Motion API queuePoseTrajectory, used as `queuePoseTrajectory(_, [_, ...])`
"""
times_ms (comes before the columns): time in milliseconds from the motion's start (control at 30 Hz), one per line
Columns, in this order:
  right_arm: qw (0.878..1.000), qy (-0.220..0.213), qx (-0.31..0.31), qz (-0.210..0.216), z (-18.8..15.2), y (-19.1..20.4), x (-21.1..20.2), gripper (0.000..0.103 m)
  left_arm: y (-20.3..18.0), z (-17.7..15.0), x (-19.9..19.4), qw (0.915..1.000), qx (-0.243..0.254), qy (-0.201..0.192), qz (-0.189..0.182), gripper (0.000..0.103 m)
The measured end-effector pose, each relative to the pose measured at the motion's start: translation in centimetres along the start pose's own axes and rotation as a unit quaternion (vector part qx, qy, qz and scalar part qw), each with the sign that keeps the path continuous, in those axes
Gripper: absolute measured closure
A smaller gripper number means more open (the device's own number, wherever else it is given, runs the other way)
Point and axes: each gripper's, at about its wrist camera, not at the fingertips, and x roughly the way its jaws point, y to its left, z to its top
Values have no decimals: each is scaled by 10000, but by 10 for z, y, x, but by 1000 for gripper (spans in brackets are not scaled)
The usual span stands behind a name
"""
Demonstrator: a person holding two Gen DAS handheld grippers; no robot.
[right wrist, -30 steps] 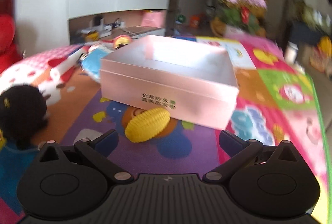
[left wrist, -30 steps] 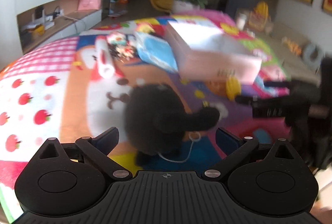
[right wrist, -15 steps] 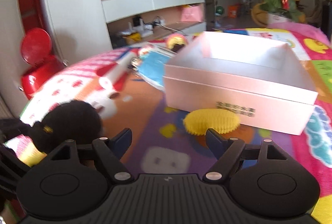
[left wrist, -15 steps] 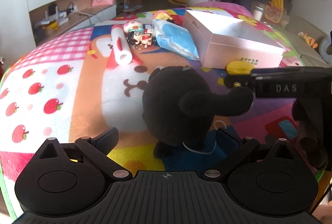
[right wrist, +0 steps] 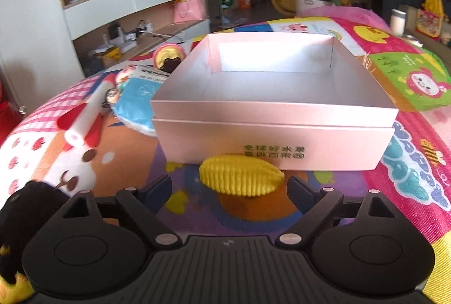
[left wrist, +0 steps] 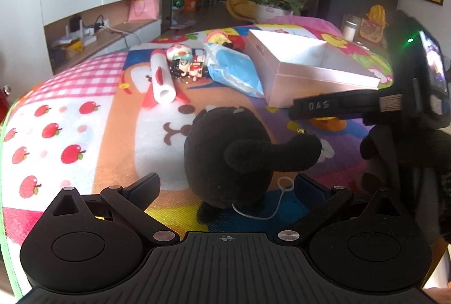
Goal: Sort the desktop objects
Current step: 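Lift the plush with left gripper while right gripper grasps the yellow corn toy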
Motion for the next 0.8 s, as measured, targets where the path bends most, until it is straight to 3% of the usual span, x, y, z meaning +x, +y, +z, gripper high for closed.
queuePoseTrajectory(67, [9999, -38, -53, -131, -1, 0, -1, 37, -2, 2, -1, 10000, -22, -59, 36, 0])
queuePoseTrajectory(267, [9997, -108, -199, 134, -9, -22, -36, 37, -11, 8, 11, 9996, 81, -93, 251, 0])
queuePoseTrajectory(300, [9994, -104, -251, 204, -10, -27, -44, 37, -14, 8, 13, 9994, 145, -108, 301, 3])
queuePoseTrajectory(400, [9984, -39, -407, 401, -15, -37, -65, 37, -19, 7, 17, 9983, 351, -64, 450, 31])
queuePoseTrajectory(533, [9968, 35, -532, 590, -25, -54, -95, 37, -19, 2, 13, 9977, 465, -96, 477, 35])
queuePoseTrajectory(700, [9958, -107, -688, 595, -34, -72, -130, 37, -33, 8, -9, 9959, 843, -334, 24, 35])
queuePoseTrajectory(800, [9961, -322, -645, 503, -30, -83, -147, 37, -47, 33, -14, 9907, 1156, -628, -340, 35])
